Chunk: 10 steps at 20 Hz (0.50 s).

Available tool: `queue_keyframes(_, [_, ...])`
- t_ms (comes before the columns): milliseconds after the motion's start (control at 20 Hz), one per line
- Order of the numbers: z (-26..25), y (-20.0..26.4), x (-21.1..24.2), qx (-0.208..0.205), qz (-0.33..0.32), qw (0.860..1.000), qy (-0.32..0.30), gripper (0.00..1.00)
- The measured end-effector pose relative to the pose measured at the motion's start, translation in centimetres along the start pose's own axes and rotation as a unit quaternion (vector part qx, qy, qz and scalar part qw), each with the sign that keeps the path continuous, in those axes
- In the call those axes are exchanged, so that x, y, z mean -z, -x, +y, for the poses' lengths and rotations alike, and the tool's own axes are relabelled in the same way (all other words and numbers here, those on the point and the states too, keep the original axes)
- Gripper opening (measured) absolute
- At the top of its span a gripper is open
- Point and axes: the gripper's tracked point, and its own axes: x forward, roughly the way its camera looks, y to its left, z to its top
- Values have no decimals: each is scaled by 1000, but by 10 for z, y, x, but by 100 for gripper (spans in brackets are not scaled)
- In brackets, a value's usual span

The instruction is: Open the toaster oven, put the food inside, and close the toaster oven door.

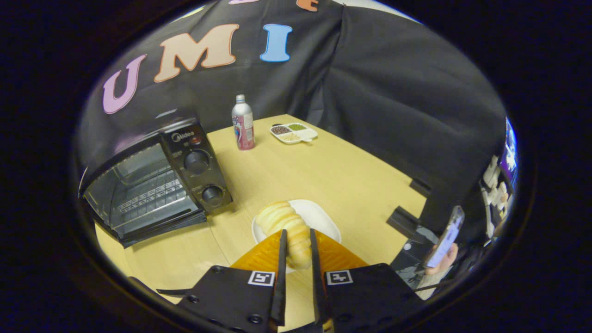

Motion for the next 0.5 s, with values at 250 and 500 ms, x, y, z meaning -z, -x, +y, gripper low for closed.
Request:
queue_keyframes(250, [58, 50, -7, -9, -4, 1000, -7, 26])
queue_keyframes(500, [160, 52, -3, -110, -7, 989, -93, 26])
